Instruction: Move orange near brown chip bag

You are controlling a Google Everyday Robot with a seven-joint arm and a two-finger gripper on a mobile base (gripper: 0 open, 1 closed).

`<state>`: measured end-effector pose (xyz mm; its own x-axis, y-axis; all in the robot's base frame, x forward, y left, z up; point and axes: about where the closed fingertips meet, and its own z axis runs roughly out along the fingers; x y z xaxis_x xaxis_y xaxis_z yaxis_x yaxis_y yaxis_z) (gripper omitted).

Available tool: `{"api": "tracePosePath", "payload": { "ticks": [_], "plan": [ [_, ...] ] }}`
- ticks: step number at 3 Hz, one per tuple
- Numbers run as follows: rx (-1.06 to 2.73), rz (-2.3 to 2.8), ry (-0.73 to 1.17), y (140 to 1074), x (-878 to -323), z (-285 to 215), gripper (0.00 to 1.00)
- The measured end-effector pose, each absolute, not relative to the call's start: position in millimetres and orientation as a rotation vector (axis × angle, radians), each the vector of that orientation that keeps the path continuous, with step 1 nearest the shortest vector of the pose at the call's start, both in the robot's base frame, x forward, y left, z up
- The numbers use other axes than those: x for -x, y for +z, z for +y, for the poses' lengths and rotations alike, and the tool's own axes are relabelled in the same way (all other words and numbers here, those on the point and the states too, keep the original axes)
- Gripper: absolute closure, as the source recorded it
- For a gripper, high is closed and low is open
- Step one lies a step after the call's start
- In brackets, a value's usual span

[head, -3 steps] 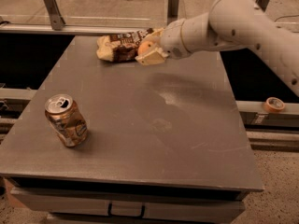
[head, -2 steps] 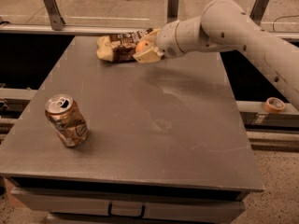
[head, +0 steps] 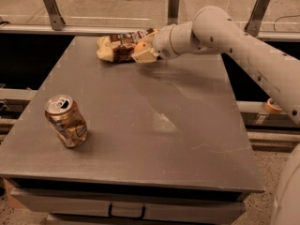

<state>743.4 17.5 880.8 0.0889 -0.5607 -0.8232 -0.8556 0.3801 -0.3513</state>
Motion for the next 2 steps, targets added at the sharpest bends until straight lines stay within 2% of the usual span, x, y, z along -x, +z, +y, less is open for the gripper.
{"api": "tracePosePath", "payload": {
  "ticks": [1,2],
  "plan": [
    [1.277,1.605,0.345,875.3,-751.4,15.5,0.12],
    [1.268,1.616,0.343,870.7,-755.2,14.4,0.0]
  ]
}}
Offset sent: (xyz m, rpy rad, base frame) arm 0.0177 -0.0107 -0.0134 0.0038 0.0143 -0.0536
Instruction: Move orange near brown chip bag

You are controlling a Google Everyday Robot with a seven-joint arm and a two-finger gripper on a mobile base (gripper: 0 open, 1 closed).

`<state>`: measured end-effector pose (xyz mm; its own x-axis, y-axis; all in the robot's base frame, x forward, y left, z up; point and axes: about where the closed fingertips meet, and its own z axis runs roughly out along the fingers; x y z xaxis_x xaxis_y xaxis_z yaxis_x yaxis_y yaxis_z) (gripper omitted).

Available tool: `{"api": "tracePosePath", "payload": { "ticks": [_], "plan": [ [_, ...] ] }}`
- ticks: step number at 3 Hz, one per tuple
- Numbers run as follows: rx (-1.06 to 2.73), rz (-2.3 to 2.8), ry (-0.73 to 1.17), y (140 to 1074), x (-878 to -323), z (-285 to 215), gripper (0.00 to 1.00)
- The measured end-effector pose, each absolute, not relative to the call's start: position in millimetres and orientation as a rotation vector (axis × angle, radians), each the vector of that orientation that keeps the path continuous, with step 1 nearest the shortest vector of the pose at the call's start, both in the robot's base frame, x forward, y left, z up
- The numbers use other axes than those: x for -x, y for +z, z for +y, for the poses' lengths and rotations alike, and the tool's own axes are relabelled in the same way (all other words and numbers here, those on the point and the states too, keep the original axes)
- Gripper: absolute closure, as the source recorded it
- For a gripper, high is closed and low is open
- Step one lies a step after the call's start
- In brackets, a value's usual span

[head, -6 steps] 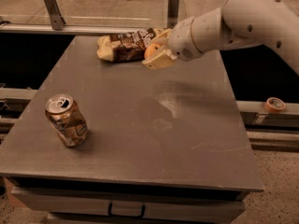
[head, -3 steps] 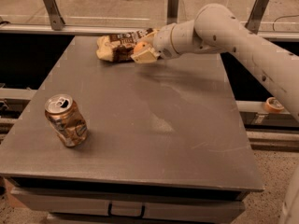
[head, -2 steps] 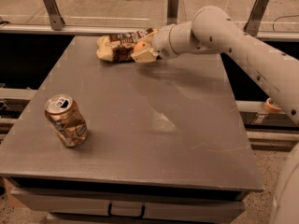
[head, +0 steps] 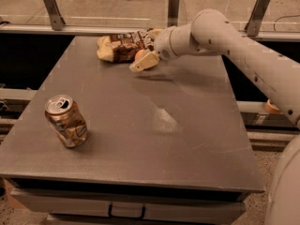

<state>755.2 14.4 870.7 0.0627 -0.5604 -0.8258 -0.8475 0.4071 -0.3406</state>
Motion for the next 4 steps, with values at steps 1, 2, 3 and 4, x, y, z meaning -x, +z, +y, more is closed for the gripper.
{"api": "tracePosePath", "payload": {
  "ticks": [1,2,3,4],
  "plan": [
    [1.266,1.619,0.342,870,-756,14,0.0],
    [1.238,1.616,0.337,877,-756,2,0.0],
    [1.179,1.589,0.321,898,-747,-34,0.0],
    [1.103,1.443,0.229,975,-704,-80,0.0]
  ]
}}
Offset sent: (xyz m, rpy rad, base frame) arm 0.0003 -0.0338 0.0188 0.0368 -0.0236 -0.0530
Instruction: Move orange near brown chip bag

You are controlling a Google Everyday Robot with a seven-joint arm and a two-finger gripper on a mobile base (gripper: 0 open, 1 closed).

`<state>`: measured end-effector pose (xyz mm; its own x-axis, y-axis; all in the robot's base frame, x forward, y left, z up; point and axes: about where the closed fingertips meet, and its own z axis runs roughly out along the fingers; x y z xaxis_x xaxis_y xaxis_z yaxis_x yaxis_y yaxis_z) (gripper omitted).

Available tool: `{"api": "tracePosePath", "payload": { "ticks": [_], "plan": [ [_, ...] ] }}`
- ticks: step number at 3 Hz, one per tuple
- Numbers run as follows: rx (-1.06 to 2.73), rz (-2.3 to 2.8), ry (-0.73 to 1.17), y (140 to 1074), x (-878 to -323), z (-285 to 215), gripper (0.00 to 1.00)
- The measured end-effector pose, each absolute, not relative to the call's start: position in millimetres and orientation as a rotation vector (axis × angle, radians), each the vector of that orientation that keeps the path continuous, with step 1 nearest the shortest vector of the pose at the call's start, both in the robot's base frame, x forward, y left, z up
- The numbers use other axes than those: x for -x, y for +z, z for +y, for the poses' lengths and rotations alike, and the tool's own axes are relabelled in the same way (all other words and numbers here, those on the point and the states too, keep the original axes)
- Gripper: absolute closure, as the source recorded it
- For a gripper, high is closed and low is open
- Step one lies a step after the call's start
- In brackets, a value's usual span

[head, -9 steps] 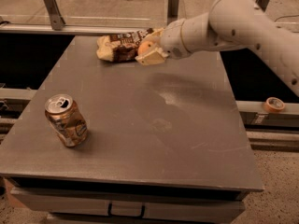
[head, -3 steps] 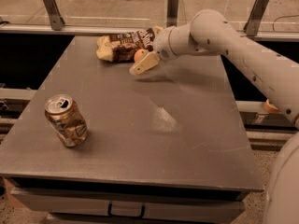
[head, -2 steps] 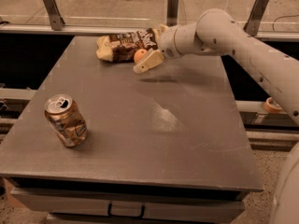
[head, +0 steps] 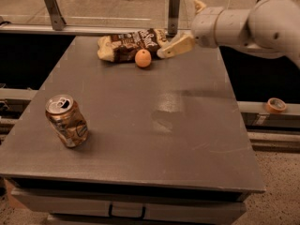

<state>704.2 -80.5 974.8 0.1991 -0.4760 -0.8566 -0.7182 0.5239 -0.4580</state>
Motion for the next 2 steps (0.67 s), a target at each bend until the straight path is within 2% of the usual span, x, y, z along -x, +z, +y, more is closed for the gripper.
{"api": "tracePosePath", "payload": {
  "ticks": [1,2],
  "plan": [
    [1.094,1.279,0.091,1057,-646,-96,0.0],
    [1.08,1.165,-0.105,1127,-590,-133,0.0]
  ]
}}
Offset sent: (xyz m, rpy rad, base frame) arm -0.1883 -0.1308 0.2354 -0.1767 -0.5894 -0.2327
